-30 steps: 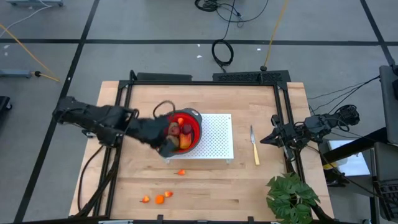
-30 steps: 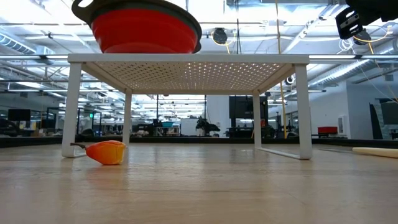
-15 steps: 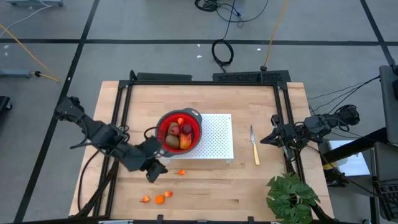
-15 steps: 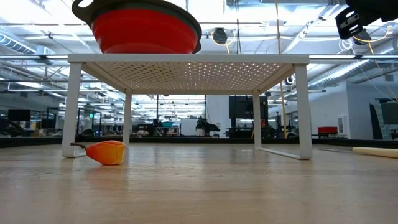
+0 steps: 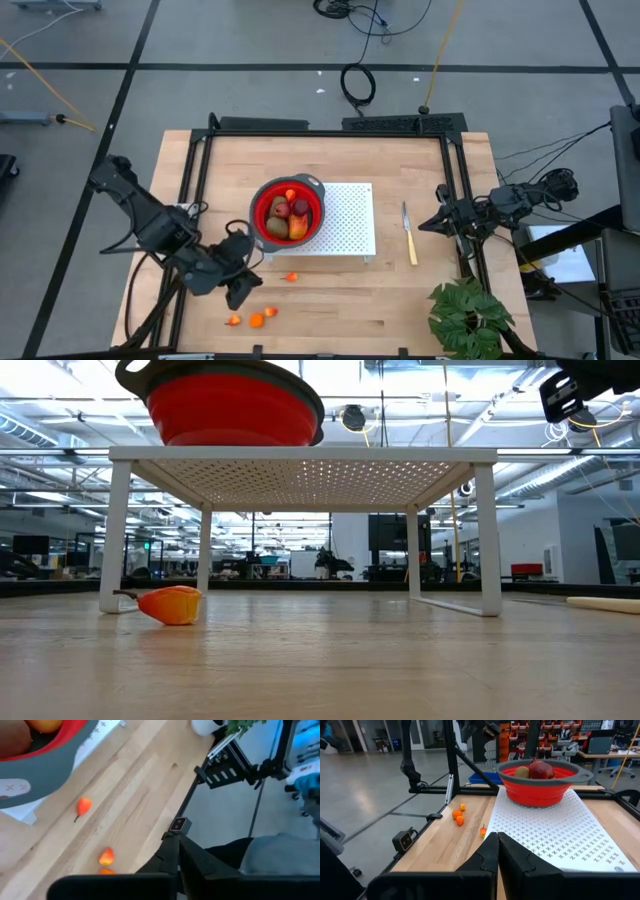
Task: Pick & Place Fruit
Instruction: Put the orange pear into the red strainer bowl on the shelf
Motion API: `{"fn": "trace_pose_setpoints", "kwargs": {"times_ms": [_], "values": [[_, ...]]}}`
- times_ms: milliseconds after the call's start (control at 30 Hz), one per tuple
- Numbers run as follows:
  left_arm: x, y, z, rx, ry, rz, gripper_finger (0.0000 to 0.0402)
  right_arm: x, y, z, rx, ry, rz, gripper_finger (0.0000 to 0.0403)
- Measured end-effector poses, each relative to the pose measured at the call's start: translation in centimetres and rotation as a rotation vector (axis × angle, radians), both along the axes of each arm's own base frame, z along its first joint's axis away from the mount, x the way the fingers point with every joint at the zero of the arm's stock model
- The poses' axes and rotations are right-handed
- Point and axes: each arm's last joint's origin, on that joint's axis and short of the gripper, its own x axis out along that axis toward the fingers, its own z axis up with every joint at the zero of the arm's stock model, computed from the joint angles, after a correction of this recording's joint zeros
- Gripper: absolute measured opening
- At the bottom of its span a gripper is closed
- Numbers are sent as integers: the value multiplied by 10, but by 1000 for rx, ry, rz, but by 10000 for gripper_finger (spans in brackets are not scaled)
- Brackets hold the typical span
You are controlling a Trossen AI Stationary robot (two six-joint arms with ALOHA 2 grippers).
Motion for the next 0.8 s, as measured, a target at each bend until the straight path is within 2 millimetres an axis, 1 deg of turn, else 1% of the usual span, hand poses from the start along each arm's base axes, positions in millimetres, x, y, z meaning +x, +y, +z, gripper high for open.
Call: {"fn": "trace_pose_setpoints", "kwargs": {"times_ms": [333,633,700,800], "values": [[-11,-10,-2,104,-33,-7,4,0,0,6,23,-54,0,0],[-26,-22,-4,110,-35,13,4,1,0,5,22,-49,3,0],[-29,-24,-10,102,-18,21,2,1,0,5,22,-49,3,0],[-33,-29,-28,69,49,32,4,1,0,5,22,-49,3,0]]}}
